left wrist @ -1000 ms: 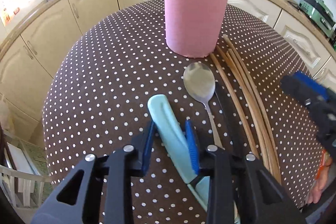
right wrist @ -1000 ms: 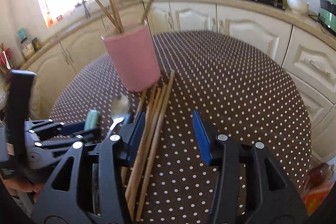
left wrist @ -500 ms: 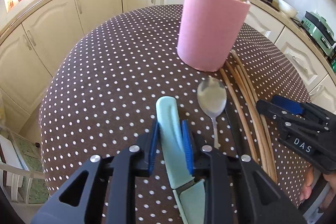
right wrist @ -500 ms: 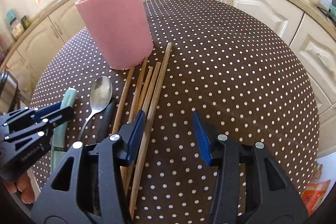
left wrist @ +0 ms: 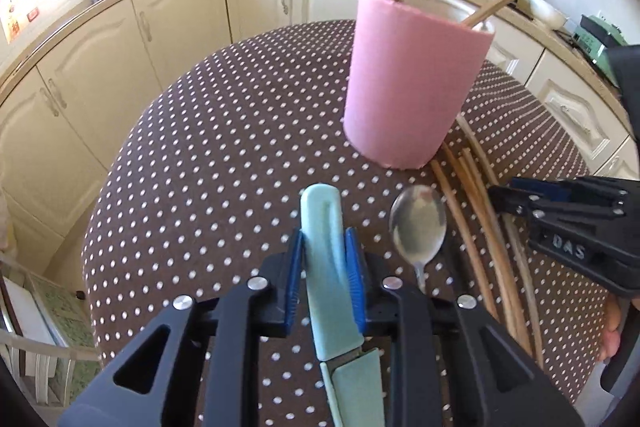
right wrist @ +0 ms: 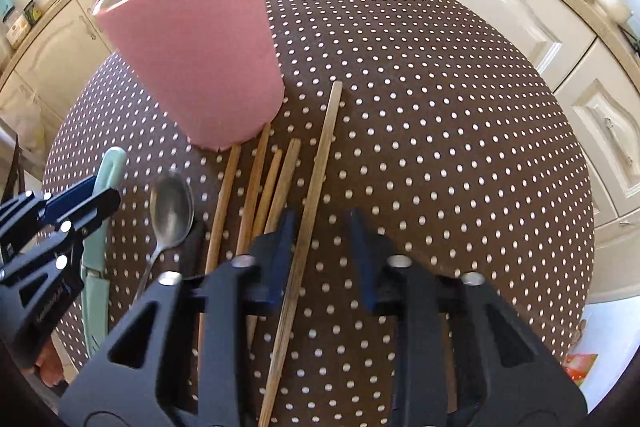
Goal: Organize utensils
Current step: 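Grasp the light blue utensil handle with the left tool while the right tool grasps a chopstick, then drop the light blue utensil into the pink cup with the left tool while the right tool holds a chopstick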
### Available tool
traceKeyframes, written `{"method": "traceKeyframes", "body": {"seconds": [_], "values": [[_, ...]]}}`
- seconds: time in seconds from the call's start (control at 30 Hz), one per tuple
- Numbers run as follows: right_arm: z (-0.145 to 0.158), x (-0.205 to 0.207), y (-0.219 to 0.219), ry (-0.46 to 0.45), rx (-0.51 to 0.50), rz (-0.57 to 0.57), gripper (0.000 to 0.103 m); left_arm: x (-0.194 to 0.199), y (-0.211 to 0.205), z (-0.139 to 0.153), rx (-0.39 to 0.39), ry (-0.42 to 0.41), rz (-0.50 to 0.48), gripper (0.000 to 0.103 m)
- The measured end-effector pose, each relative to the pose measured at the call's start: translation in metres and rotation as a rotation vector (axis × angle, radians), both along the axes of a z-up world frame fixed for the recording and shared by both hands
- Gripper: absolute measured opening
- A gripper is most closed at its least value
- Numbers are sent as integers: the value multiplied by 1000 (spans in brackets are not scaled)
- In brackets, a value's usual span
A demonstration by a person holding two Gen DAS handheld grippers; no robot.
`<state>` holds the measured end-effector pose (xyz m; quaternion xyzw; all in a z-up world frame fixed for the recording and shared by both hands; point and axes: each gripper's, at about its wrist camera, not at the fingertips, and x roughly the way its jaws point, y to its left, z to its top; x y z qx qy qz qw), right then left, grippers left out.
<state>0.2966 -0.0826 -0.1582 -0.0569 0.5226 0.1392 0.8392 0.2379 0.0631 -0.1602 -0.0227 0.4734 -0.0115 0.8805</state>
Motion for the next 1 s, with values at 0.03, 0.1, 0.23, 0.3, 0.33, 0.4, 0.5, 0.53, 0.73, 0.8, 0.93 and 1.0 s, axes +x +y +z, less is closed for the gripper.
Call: {"method": "traceKeyframes", "body": {"seconds": [0.03,0.1,0.23,0.3,0.33,0.4,0.5,0.53,0.73,0.8,0.93,1.0], "values": [[0,3,-1,5,17,-4,9,1,-1,3,-5,-14,-2,21],[-2,7,-4,-2,38,-3,7,-2,-2,11,-22,-54,-16,21],[-5,2,-18,-18,160,-6,7,-13,1,26,-67,-167,-27,21],[-4,-6,-28,-48,209,-18,7,-21,3,33,-90,-215,-28,20],[-3,-11,-33,-61,229,-27,7,-26,3,36,-101,-238,-30,20],[-1,-20,-43,-91,279,-45,7,-34,4,44,-128,-283,-32,20],[10,-37,-56,-173,361,-62,7,-46,4,55,-164,-360,-43,20],[15,-43,-60,-215,381,-67,7,-49,3,59,-174,-384,-47,20],[39,-82,-65,-426,467,-84,7,-60,-1,73,-241,-503,-49,20],[44,-95,-69,-496,480,-87,7,-63,-4,75,-240,-517,-56,20],[63,-117,-65,-617,517,-78,7,-67,-6,85,-251,-554,-77,20],[67,-125,-64,-668,519,-69,7,-71,-8,89,-258,-577,-86,20]]}}
